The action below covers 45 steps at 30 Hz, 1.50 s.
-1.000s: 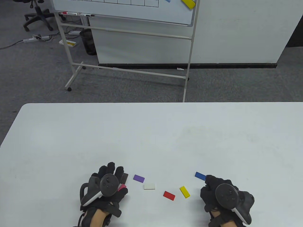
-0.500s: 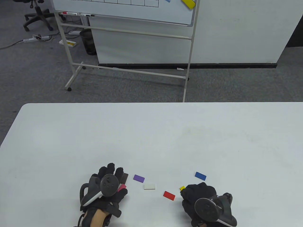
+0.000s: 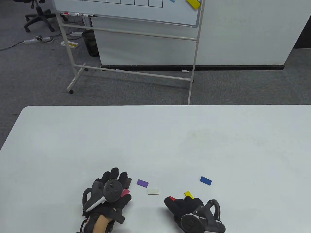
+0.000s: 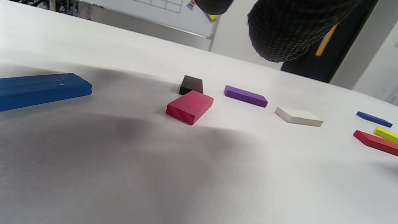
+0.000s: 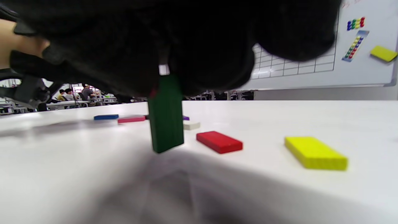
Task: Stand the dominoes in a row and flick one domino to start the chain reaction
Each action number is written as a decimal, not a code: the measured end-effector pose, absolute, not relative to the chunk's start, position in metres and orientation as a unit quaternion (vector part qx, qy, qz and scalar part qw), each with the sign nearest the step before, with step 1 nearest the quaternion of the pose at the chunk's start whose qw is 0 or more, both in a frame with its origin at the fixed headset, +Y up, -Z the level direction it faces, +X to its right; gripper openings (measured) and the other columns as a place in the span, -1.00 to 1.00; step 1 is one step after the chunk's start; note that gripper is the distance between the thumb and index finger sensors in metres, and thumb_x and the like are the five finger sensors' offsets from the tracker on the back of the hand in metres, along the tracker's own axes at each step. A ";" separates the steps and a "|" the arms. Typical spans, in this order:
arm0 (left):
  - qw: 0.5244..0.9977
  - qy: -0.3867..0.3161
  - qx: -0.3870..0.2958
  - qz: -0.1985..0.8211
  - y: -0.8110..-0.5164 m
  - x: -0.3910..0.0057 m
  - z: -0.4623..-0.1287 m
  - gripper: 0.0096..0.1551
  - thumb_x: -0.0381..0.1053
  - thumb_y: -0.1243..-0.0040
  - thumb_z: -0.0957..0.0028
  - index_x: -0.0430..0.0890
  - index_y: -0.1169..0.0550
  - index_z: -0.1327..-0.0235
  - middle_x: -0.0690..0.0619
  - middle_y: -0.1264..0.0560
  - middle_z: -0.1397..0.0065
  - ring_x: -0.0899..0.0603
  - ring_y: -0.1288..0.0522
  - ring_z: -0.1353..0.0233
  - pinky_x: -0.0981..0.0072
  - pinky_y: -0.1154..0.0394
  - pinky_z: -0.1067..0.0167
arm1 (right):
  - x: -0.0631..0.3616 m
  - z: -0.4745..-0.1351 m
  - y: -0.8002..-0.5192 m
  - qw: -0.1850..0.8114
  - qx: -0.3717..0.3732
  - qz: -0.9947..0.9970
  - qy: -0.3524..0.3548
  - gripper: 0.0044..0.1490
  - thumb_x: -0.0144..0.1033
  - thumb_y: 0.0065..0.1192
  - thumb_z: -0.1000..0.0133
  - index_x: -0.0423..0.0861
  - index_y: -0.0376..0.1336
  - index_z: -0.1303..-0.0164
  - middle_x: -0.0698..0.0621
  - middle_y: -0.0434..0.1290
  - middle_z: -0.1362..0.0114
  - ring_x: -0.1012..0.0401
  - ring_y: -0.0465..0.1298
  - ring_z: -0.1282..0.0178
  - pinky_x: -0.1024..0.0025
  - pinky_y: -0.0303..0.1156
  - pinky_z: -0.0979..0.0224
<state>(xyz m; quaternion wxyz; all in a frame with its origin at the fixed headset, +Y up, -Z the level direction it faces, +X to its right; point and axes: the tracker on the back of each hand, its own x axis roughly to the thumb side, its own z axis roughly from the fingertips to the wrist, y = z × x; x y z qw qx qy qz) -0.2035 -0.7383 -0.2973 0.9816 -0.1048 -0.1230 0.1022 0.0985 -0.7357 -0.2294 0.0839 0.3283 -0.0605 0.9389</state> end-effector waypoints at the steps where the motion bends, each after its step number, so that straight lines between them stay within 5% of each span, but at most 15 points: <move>1: 0.981 -0.123 -0.105 0.103 -0.738 -0.204 -0.297 0.02 0.32 -0.20 -0.08 0.00 -0.02 -0.65 -0.11 0.27 -0.68 -0.45 0.18 -0.65 -0.52 0.16 -0.39 | 0.098 -0.229 -0.736 0.086 0.330 0.938 -0.059 -0.15 -0.12 0.58 0.00 0.03 0.25 -0.52 0.05 0.57 -0.35 0.11 0.67 0.00 0.17 0.58 0.05; 45: 0.980 -0.122 -0.121 0.104 -0.740 -0.204 -0.297 0.02 0.33 -0.20 -0.08 -0.01 -0.03 -0.66 -0.11 0.28 -0.68 -0.46 0.19 -0.65 -0.53 0.17 -0.39 | 0.084 -0.223 -0.740 0.060 0.347 0.934 -0.067 -0.10 -0.05 0.58 0.01 -0.02 0.24 -0.53 0.01 0.54 -0.40 0.07 0.66 -0.10 0.09 0.56 -0.02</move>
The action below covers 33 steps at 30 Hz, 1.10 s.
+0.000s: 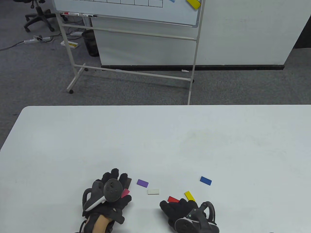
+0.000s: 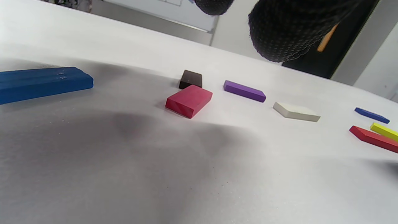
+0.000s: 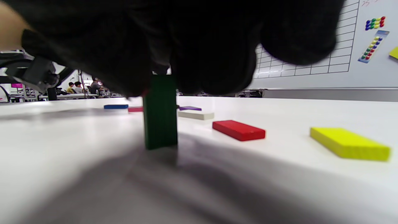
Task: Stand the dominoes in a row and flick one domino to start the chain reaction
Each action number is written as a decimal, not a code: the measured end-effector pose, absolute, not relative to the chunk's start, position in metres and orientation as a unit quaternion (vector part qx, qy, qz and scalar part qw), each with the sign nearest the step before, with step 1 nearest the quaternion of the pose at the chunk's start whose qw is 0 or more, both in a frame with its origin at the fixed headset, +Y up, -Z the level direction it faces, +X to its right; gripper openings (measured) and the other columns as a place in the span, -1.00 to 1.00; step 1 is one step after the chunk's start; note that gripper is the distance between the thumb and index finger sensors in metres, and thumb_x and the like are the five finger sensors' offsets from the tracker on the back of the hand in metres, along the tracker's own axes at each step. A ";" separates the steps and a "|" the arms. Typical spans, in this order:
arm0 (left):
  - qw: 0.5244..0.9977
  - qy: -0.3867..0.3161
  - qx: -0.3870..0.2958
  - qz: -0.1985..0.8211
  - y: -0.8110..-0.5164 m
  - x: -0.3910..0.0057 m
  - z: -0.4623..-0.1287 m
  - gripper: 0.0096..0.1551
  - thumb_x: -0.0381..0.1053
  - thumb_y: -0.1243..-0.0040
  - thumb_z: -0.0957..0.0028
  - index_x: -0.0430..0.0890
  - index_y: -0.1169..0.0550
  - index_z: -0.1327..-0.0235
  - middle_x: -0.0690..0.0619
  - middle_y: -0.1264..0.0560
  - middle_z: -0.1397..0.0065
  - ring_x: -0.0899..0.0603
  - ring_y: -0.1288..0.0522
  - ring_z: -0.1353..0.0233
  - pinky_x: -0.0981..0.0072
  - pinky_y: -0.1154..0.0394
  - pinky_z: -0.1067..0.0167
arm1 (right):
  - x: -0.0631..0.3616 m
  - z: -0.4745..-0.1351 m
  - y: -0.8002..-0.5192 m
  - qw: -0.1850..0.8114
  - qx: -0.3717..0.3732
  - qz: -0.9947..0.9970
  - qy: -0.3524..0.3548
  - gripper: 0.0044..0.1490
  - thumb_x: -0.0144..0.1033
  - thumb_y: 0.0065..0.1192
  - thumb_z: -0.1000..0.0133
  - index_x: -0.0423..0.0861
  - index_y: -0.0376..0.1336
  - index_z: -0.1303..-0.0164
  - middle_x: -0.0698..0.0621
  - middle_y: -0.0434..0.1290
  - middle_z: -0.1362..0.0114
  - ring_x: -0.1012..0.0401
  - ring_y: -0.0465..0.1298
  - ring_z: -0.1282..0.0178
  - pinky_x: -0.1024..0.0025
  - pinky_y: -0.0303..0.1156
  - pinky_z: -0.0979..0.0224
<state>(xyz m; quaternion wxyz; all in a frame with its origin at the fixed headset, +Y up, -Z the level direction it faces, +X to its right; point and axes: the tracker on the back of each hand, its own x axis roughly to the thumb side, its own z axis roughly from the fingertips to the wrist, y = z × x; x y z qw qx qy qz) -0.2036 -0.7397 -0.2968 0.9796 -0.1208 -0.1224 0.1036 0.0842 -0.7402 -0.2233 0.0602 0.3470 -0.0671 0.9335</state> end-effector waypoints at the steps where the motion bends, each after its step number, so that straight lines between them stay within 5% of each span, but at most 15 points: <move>1: 0.980 -0.122 -0.121 0.104 -0.740 -0.204 -0.297 0.02 0.32 -0.20 -0.08 -0.01 -0.03 -0.66 -0.12 0.28 -0.67 -0.46 0.19 -0.65 -0.53 0.17 -0.39 | 0.085 -0.224 -0.739 0.062 0.345 0.934 -0.066 -0.08 -0.04 0.59 0.02 -0.02 0.24 -0.53 0.01 0.53 -0.40 0.06 0.66 -0.10 0.08 0.56 -0.03; 16: 0.978 -0.124 -0.124 0.111 -0.740 -0.204 -0.298 0.03 0.33 -0.20 -0.08 -0.01 -0.03 -0.66 -0.12 0.28 -0.68 -0.46 0.19 -0.65 -0.53 0.17 -0.39 | 0.137 -0.243 -0.726 0.056 0.243 0.964 -0.095 -0.08 -0.10 0.59 0.01 0.01 0.21 -0.56 -0.01 0.48 -0.50 0.01 0.59 -0.27 0.06 0.52 -0.10; 24: 0.979 -0.114 -0.135 0.106 -0.743 -0.204 -0.299 0.02 0.33 -0.20 -0.08 -0.01 -0.03 -0.66 -0.12 0.28 -0.68 -0.46 0.19 -0.65 -0.53 0.16 -0.39 | 0.117 -0.257 -0.753 0.029 0.241 0.970 0.006 0.15 0.05 0.60 0.03 0.03 0.00 -0.65 -0.04 0.27 -0.66 -0.05 0.39 -0.40 0.09 0.42 -0.15; 29: 0.979 -0.111 -0.137 0.103 -0.744 -0.205 -0.300 0.02 0.33 -0.20 -0.08 -0.01 -0.03 -0.66 -0.12 0.28 -0.68 -0.46 0.19 -0.65 -0.53 0.16 -0.39 | 0.104 -0.263 -0.764 0.009 0.239 0.971 0.023 0.01 0.01 0.39 -0.06 0.04 -0.02 -0.65 0.02 0.28 -0.66 -0.03 0.39 -0.41 0.10 0.41 -0.17; 33: 0.979 -0.110 -0.139 0.103 -0.745 -0.206 -0.300 0.02 0.33 -0.20 -0.08 -0.01 -0.03 -0.66 -0.12 0.27 -0.68 -0.46 0.19 -0.65 -0.53 0.16 -0.39 | 0.094 -0.264 -0.765 -0.015 0.242 0.970 0.011 -0.03 0.02 0.41 -0.06 0.04 0.03 -0.63 0.06 0.37 -0.61 -0.02 0.43 -0.40 0.11 0.43 -0.16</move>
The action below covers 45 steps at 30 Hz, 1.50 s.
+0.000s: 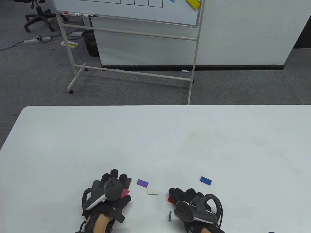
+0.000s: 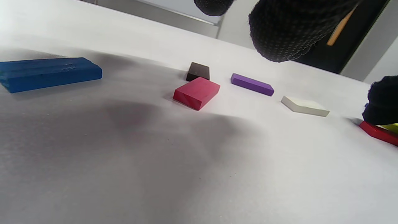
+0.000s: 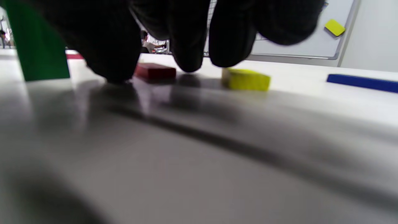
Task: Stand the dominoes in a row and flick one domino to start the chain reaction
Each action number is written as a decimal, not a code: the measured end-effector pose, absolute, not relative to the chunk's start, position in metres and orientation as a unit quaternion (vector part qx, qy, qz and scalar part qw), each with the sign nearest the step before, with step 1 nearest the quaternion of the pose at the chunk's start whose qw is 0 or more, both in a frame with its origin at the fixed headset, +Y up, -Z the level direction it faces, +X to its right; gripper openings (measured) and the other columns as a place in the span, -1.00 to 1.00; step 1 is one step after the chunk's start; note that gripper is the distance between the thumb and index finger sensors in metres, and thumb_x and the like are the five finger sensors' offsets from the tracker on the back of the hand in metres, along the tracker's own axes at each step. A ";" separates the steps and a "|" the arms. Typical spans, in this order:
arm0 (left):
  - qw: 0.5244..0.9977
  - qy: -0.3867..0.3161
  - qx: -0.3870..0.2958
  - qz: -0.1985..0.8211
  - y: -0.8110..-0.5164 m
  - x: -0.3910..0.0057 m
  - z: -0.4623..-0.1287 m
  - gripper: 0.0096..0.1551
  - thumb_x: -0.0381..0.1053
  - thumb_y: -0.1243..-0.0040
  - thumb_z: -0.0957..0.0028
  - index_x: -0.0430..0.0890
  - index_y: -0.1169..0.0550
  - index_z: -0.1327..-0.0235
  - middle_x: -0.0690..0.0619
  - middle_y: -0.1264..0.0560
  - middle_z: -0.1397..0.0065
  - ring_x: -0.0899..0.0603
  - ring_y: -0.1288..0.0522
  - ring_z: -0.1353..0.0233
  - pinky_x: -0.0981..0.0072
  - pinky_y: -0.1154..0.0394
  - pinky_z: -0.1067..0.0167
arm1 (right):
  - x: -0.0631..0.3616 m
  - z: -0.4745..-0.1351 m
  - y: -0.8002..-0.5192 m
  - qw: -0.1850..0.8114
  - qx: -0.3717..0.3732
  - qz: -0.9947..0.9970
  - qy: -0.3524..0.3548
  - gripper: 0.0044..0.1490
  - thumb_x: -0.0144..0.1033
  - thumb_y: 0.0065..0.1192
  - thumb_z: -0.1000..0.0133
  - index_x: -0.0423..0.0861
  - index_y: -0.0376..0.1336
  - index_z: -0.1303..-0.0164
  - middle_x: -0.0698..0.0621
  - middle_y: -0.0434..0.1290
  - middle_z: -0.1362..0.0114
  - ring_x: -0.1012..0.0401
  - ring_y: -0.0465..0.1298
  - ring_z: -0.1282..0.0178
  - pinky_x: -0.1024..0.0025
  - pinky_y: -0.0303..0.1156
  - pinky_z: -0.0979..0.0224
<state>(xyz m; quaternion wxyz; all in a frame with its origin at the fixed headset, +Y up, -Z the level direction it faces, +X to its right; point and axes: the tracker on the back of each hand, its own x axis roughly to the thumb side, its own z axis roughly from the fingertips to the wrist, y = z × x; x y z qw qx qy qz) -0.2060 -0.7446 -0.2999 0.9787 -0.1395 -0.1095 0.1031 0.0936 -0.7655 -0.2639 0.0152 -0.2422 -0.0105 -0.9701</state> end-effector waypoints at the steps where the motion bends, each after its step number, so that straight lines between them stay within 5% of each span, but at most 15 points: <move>1: 0.979 -0.109 -0.140 0.103 -0.745 -0.206 -0.300 0.02 0.33 -0.20 -0.08 -0.01 -0.04 -0.66 -0.12 0.27 -0.68 -0.46 0.19 -0.65 -0.53 0.16 -0.39 | 0.092 -0.264 -0.765 0.015 -0.235 -0.972 0.004 -0.03 0.02 0.43 -0.05 0.04 0.05 -0.63 0.07 0.41 -0.59 -0.01 0.46 -0.39 0.11 0.44 -0.16; 7: 0.979 -0.108 -0.143 0.102 -0.745 -0.207 -0.301 0.02 0.33 -0.20 -0.08 -0.01 -0.03 -0.66 -0.12 0.27 -0.68 -0.46 0.19 -0.65 -0.53 0.17 -0.39 | 0.080 -0.260 -0.759 0.052 -0.228 -0.970 0.059 -0.14 -0.06 0.59 0.02 0.02 0.27 -0.50 0.10 0.62 -0.35 0.11 0.61 -0.18 0.13 0.52 -0.07; 14: 0.978 -0.114 -0.142 0.105 -0.744 -0.206 -0.301 0.02 0.33 -0.20 -0.08 -0.01 -0.04 -0.66 -0.12 0.27 -0.68 -0.46 0.19 -0.65 -0.53 0.17 -0.39 | 0.086 -0.262 -0.760 0.055 -0.224 -0.973 0.016 -0.09 -0.14 0.53 -0.02 -0.09 0.20 -0.56 -0.07 0.57 -0.35 0.08 0.57 -0.04 0.04 0.49 -0.10; 19: 0.977 -0.116 -0.144 0.107 -0.745 -0.207 -0.301 0.02 0.33 -0.20 -0.08 -0.01 -0.04 -0.66 -0.12 0.26 -0.68 -0.46 0.19 -0.65 -0.53 0.17 -0.39 | 0.117 -0.265 -0.745 -0.029 -0.191 -0.981 0.021 -0.13 -0.17 0.30 -0.09 0.09 0.05 -0.64 -0.15 0.41 -0.44 0.08 0.48 -0.05 -0.01 0.41 -0.15; 28: 0.976 -0.120 -0.144 0.106 -0.745 -0.204 -0.301 0.01 0.33 -0.20 -0.08 -0.02 -0.05 -0.66 -0.12 0.27 -0.68 -0.46 0.20 -0.64 -0.52 0.17 -0.39 | 0.163 -0.260 -0.724 -0.310 -0.160 -0.937 0.013 -0.29 -0.18 0.18 -0.11 0.20 0.23 -0.56 -0.23 0.37 -0.43 0.04 0.44 0.00 -0.12 0.37 -0.19; 38: 0.977 -0.116 -0.142 0.105 -0.745 -0.205 -0.299 0.00 0.32 -0.20 -0.09 -0.02 -0.06 -0.66 -0.12 0.28 -0.67 -0.46 0.22 -0.64 -0.52 0.17 -0.39 | 0.159 -0.256 -0.723 -0.313 -0.185 -0.932 0.018 -0.25 -0.08 0.19 -0.09 0.02 0.13 -0.51 -0.17 0.43 -0.35 0.08 0.47 0.07 -0.16 0.38 -0.21; 45: 0.978 -0.112 -0.140 0.109 -0.745 -0.209 -0.299 0.00 0.32 -0.20 -0.08 -0.02 -0.07 -0.66 -0.18 0.28 -0.67 -0.46 0.22 -0.64 -0.53 0.17 -0.39 | 0.159 -0.250 -0.716 -0.323 -0.194 -0.924 0.063 -0.35 -0.10 0.31 -0.06 -0.03 0.26 -0.35 -0.13 0.43 -0.36 0.08 0.48 0.04 -0.15 0.38 -0.23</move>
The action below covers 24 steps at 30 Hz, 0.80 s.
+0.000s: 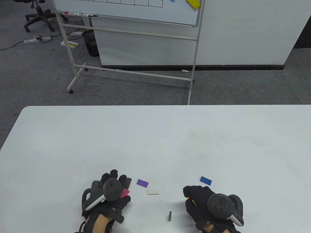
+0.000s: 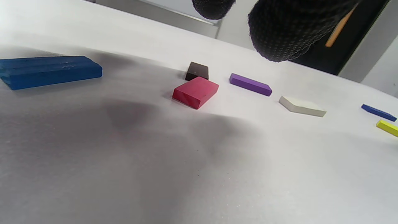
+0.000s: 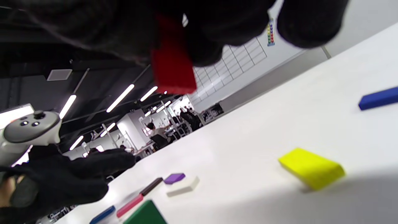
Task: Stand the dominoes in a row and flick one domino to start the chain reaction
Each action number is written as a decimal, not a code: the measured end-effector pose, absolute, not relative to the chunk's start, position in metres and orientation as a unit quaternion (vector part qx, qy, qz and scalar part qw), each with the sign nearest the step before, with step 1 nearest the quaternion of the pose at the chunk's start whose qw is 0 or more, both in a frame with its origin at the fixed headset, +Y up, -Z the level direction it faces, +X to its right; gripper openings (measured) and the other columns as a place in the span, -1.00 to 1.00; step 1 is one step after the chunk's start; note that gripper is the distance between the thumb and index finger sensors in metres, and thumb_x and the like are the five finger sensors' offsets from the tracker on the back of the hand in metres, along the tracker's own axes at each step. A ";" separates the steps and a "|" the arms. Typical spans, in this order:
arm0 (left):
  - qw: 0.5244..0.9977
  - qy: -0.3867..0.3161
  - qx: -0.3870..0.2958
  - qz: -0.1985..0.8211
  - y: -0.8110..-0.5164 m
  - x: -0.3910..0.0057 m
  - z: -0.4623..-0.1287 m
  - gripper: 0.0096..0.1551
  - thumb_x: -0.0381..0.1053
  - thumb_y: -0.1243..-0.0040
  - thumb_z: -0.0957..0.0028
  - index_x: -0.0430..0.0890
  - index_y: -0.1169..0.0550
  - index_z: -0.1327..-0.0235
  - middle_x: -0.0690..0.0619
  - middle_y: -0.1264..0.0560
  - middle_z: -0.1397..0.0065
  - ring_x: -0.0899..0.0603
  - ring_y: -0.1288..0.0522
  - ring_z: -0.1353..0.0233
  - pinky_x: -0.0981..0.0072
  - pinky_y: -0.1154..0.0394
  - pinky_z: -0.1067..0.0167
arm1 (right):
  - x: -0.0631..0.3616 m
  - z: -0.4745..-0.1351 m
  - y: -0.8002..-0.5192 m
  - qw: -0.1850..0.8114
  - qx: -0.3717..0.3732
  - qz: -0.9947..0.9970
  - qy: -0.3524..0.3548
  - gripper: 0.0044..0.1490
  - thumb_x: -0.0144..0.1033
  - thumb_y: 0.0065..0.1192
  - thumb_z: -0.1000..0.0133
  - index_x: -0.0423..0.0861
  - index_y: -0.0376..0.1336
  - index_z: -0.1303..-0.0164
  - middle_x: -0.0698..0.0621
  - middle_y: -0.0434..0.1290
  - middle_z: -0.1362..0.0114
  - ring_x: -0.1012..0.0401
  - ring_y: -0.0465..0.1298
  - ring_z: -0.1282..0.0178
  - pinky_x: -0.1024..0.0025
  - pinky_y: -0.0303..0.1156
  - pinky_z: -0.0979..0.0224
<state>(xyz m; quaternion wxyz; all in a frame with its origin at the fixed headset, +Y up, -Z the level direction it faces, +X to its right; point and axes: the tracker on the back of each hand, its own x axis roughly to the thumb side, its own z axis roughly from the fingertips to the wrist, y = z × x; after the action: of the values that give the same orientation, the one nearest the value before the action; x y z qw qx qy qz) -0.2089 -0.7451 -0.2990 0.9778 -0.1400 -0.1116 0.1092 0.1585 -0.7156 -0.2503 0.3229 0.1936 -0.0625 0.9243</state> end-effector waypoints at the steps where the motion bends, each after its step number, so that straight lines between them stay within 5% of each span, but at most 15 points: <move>1: 0.978 -0.112 -0.140 0.109 -0.745 -0.209 -0.299 0.00 0.32 -0.20 -0.09 -0.02 -0.06 -0.66 -0.12 0.28 -0.67 -0.46 0.23 -0.64 -0.52 0.17 -0.39 | 0.159 -0.249 -0.714 0.316 0.196 0.926 -0.066 -0.36 -0.11 0.34 -0.06 -0.04 0.28 -0.34 -0.12 0.43 -0.37 0.08 0.48 0.04 -0.15 0.38 -0.23; 16: 0.979 -0.120 -0.119 0.117 -0.742 -0.209 -0.298 0.00 0.32 -0.20 -0.08 -0.02 -0.07 -0.66 -0.12 0.29 -0.67 -0.46 0.23 -0.64 -0.52 0.17 -0.39 | 0.150 -0.244 -0.712 0.229 0.233 0.944 -0.049 -0.49 -0.16 0.56 0.01 -0.05 0.52 -0.13 -0.08 0.53 -0.35 0.07 0.56 0.03 -0.16 0.42 -0.22; 19: 0.979 -0.120 -0.116 0.118 -0.741 -0.210 -0.298 0.01 0.32 -0.20 -0.08 -0.02 -0.04 -0.66 -0.12 0.30 -0.67 -0.46 0.23 -0.64 -0.52 0.17 -0.39 | 0.145 -0.244 -0.717 0.217 0.241 0.946 -0.030 -0.29 -0.20 0.59 0.00 0.04 0.39 -0.40 -0.01 0.52 -0.38 0.08 0.56 0.00 -0.15 0.42 -0.23; 24: 0.979 -0.121 -0.111 0.121 -0.741 -0.210 -0.299 0.02 0.32 -0.20 -0.09 -0.02 -0.03 -0.66 -0.12 0.30 -0.67 -0.45 0.23 -0.65 -0.52 0.17 -0.39 | 0.139 -0.246 -0.726 0.215 0.245 0.945 0.001 -0.15 -0.21 0.60 0.01 0.08 0.26 -0.53 0.05 0.51 -0.40 0.08 0.56 -0.02 -0.14 0.42 -0.24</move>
<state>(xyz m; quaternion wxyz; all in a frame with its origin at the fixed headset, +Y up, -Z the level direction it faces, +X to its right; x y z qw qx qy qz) -0.2103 -0.7413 -0.2986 0.9790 -0.1106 -0.1210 0.1213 0.1395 -0.7258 -0.2462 0.2145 0.2453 0.0009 0.9454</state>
